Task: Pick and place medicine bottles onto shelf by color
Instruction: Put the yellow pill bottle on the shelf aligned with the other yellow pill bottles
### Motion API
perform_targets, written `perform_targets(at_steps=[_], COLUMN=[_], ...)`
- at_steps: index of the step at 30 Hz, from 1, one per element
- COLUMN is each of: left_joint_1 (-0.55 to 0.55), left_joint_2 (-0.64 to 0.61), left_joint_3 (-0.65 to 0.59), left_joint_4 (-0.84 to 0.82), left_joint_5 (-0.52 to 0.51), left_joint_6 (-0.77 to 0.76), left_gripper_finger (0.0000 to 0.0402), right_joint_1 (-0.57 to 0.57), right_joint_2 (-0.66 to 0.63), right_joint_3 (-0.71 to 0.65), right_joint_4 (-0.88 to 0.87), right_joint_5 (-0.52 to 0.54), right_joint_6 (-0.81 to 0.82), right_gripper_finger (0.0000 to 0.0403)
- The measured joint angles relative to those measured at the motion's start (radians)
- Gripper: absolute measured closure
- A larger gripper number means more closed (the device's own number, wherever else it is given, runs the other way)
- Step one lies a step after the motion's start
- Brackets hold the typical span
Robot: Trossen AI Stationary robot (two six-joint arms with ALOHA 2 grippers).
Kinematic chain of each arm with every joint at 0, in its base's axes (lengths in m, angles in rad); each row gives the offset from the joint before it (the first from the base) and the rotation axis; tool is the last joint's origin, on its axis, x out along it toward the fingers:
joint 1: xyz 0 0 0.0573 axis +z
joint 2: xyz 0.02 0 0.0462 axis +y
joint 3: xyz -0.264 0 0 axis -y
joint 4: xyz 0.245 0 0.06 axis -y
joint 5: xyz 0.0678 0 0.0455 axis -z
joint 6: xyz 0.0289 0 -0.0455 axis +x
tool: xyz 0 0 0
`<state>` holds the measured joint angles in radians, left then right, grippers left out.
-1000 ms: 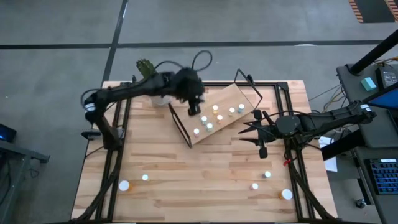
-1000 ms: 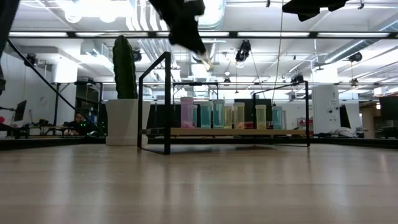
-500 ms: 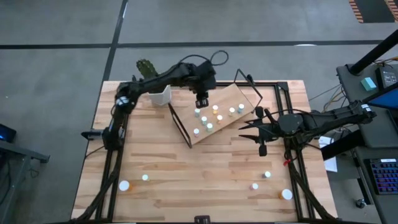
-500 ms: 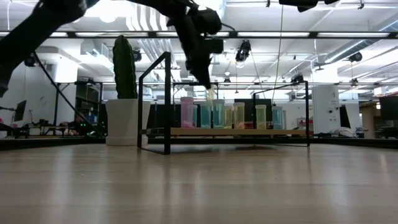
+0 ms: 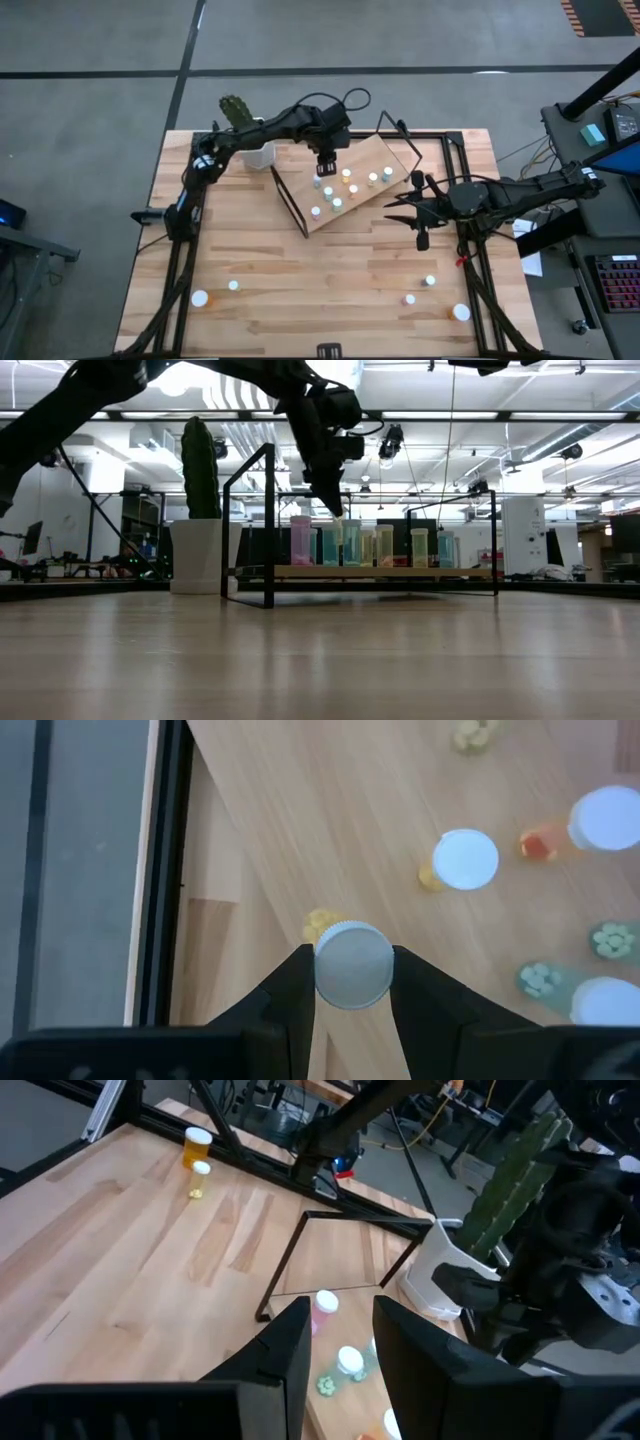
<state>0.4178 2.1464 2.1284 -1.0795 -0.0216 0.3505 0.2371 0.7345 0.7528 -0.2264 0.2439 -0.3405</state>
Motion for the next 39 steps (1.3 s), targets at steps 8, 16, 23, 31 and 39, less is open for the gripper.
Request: perform_targets(at_steps=[8,16,23,31,39], left_joint_1=[0.000,0.000,-0.001,-0.001,-0.001], left_joint_2=[0.000,-0.001,-0.001,-0.001,-0.001], left_joint_3=[-0.041,-0.106,-0.142,-0.143,-0.151], left_joint_4=[0.031,0.080,0.078,0.129,0.130], left_joint_5=[0.015,0.017,0.018,0.020,0.026], left_joint_6=[-0.022,-0.031,-0.031,-0.030,-0.049], left_gripper_finger=[0.0311,0.0311,0.0311,0.0294,0.0290], right_joint_1=[0.000,0.000,0.000,0.000,0.000], right_joint_2=[0.000,0.000,0.000,0.000,0.000], right_joint_3=[0.000,0.000,0.000,0.000,0.000], right_joint_4=[0.000,-0.001,-0.001,-0.002,-0.001], right_joint_5=[0.000,0.001,0.002,0.002,0.002], right_joint_6=[0.000,0.000,-0.002,-0.002,-0.003], right_gripper_finger=[0.0303,0.0303,0.0303,0.0303,0.0303])
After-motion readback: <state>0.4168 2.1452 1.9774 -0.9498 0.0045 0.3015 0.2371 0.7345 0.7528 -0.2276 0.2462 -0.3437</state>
